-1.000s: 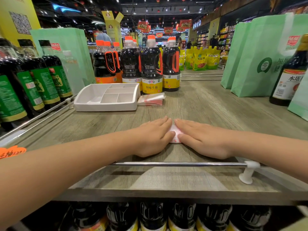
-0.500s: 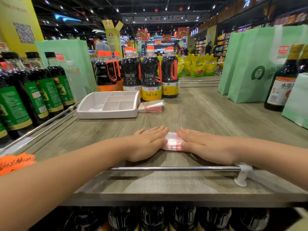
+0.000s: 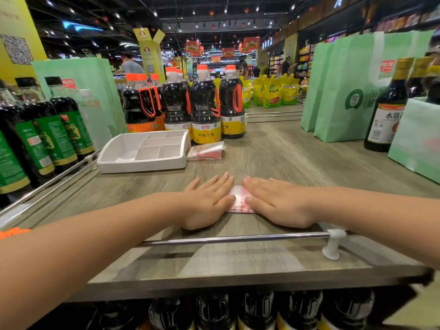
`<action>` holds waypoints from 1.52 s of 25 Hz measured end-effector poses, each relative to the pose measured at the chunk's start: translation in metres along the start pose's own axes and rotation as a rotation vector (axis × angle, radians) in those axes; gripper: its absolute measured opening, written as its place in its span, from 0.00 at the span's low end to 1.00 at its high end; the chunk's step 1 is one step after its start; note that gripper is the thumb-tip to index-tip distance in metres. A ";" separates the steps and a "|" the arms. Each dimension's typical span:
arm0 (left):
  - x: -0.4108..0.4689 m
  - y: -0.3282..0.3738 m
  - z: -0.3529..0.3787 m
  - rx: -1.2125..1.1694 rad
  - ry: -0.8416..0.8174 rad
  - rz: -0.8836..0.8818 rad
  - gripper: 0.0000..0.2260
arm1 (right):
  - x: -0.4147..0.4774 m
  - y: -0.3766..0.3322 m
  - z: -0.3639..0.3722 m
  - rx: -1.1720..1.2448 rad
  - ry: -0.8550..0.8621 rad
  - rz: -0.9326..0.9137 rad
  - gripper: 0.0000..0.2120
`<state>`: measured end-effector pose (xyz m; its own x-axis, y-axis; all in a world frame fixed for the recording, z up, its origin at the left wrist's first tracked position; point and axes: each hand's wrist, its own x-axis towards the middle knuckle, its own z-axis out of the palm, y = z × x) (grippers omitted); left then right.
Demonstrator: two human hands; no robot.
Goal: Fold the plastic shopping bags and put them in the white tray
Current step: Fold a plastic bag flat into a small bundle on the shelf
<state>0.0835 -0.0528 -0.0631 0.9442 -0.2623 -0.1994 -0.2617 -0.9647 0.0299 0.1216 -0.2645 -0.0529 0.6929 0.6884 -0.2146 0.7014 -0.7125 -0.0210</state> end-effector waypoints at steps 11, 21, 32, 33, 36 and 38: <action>-0.006 -0.015 -0.007 0.035 0.450 0.071 0.17 | -0.017 -0.004 -0.004 -0.036 0.446 -0.038 0.23; -0.008 0.005 0.003 -0.024 0.077 0.014 0.28 | 0.000 -0.011 -0.002 -0.017 0.151 -0.089 0.29; -0.017 -0.003 0.003 -0.042 0.027 -0.017 0.26 | -0.012 -0.009 -0.001 -0.092 0.031 0.008 0.30; -0.016 -0.001 0.004 0.002 0.091 -0.009 0.26 | -0.009 -0.009 0.000 -0.100 0.071 0.008 0.29; -0.011 0.004 0.002 0.099 0.273 0.054 0.24 | -0.003 -0.009 0.000 -0.111 0.219 0.001 0.27; -0.010 0.005 0.000 0.097 0.291 0.086 0.23 | -0.002 -0.008 -0.001 -0.034 0.207 -0.016 0.28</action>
<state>0.0726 -0.0552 -0.0611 0.9318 -0.3519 0.0890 -0.3475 -0.9357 -0.0614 0.1148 -0.2598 -0.0512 0.6987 0.7154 -0.0095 0.7154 -0.6986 0.0114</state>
